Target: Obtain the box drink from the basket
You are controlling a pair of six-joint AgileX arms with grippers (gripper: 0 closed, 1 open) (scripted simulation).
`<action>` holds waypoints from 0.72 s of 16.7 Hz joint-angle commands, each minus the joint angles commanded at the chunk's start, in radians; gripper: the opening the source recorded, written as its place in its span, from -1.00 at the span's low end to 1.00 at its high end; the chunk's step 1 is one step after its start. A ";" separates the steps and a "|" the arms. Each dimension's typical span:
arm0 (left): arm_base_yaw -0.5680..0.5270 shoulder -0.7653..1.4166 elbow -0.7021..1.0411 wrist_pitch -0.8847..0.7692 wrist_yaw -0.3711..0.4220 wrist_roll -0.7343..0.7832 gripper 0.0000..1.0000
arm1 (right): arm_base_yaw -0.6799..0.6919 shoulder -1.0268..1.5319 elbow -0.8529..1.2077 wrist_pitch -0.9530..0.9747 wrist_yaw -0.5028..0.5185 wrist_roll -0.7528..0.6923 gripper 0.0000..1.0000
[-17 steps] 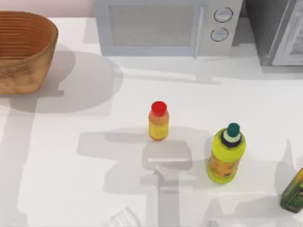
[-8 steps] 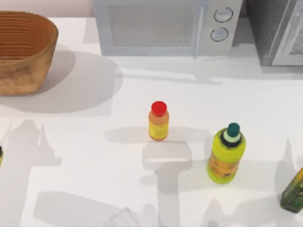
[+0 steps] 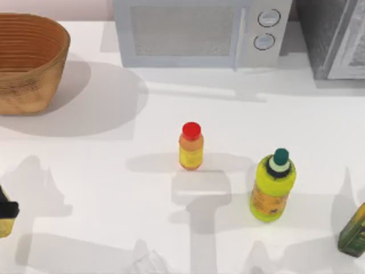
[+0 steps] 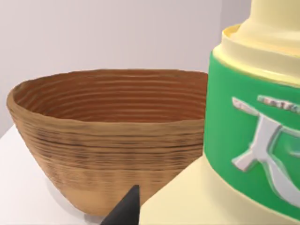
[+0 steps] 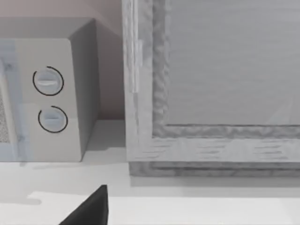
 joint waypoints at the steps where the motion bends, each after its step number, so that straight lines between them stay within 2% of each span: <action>1: 0.003 0.005 0.001 0.001 0.000 0.002 -1.00 | 0.000 0.000 0.000 0.000 0.000 0.000 1.00; 3: -0.004 0.015 0.002 0.003 -0.009 0.000 -1.00 | 0.000 0.000 0.000 0.000 0.000 0.000 1.00; 6: -0.067 0.103 0.026 0.029 -0.097 -0.012 -1.00 | 0.000 0.000 0.000 0.000 0.000 0.000 1.00; 9: -0.183 0.258 0.088 0.093 -0.253 -0.026 -1.00 | 0.000 0.000 0.000 0.000 0.000 0.000 1.00; 12: -0.335 0.458 0.181 0.190 -0.459 -0.038 -1.00 | 0.000 0.000 0.000 0.000 0.000 0.000 1.00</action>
